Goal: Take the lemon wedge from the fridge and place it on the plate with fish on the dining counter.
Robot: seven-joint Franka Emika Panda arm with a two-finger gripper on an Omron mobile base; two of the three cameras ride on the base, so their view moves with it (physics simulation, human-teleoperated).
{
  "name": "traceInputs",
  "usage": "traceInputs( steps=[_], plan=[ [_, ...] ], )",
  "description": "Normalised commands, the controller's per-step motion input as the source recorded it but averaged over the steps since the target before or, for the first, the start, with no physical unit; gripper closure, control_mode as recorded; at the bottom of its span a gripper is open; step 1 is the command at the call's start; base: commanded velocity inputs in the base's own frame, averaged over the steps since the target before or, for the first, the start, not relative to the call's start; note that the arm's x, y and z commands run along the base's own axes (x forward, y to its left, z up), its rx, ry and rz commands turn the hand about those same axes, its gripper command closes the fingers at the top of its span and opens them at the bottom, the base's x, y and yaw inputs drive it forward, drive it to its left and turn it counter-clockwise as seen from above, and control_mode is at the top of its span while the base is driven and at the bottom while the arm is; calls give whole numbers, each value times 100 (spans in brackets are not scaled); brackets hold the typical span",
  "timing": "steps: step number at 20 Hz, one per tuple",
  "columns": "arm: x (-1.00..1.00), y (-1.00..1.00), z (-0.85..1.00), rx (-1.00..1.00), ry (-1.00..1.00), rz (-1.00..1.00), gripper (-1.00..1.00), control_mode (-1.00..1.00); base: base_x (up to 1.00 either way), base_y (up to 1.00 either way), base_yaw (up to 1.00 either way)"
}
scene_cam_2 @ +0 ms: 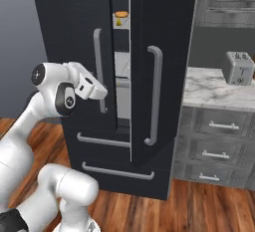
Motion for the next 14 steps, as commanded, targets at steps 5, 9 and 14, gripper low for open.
traceInputs(
  steps=[5, 9, 14],
  plan=[
    [44, -15, 0, 0, 3, -4, -100, -100, 0, 0, 0],
    [24, -9, 0, 0, 0, 0, -100, -100, 0, 0, 0],
    [44, -19, -1, 0, 0, 0, -100, -100, 0, 0, 0]
  ],
)
